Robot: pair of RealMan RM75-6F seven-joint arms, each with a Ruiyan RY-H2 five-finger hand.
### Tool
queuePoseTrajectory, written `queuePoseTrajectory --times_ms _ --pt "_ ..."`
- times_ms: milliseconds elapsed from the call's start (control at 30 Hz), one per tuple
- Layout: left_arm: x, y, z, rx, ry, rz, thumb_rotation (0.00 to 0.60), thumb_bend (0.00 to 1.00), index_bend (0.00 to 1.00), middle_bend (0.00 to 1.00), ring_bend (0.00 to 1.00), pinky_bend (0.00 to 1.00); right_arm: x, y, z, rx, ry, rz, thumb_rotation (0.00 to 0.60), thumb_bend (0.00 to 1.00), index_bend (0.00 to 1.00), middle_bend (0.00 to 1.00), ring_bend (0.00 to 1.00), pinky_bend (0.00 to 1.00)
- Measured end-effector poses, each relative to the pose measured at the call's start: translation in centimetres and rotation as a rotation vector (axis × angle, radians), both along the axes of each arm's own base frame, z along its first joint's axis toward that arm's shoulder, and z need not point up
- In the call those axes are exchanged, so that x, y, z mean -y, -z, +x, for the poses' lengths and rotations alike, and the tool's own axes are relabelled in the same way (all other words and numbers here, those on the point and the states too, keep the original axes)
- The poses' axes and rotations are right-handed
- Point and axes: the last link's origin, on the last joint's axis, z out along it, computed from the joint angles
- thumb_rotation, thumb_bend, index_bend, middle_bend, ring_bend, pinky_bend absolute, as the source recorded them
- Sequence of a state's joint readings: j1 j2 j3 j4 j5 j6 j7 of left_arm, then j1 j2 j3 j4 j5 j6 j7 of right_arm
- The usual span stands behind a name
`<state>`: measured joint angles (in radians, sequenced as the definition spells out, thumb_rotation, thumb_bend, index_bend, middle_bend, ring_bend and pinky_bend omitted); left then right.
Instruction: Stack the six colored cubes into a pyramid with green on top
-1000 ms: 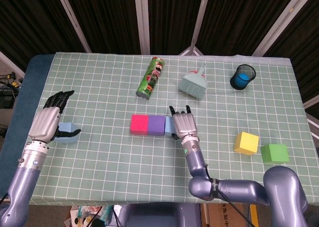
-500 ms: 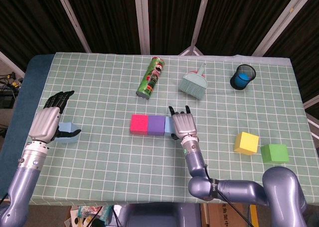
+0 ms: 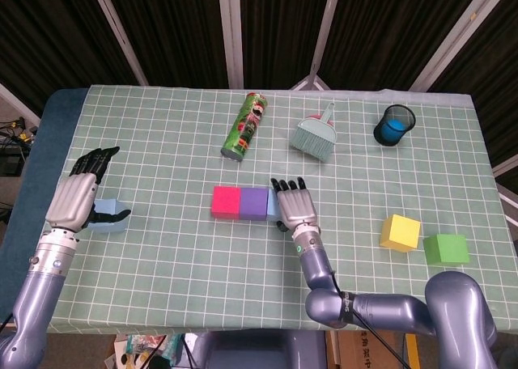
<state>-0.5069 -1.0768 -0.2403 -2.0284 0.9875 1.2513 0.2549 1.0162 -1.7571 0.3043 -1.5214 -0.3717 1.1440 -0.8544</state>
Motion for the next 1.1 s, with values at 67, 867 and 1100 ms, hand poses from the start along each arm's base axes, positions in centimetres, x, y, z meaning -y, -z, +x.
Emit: queuePoseTrajectory --times_ms 67,867,1100 --pt "0.0 0.0 0.0 -0.001 0.000 -0.001 0.600 0.10 0.00 0.06 0.01 0.03 -0.1 0.0 0.0 -0.003 0.000 0.000 0.600 0.29 0.00 0.00 0.02 0.03" --pt "0.0 0.7 -0.5 -0.055 -0.002 0.005 0.600 0.10 0.00 0.06 0.01 0.03 -3.0 -6.9 -3.5 -0.047 -0.049 -0.091 0.600 0.27 0.00 0.00 0.00 0.00" --pt "0.1 1.2 -0.6 -0.084 -0.006 -0.004 0.600 0.10 0.00 0.06 0.01 0.03 -4.8 -11.6 -8.2 -0.074 -0.011 -0.183 0.600 0.27 0.00 0.00 0.00 0.00"
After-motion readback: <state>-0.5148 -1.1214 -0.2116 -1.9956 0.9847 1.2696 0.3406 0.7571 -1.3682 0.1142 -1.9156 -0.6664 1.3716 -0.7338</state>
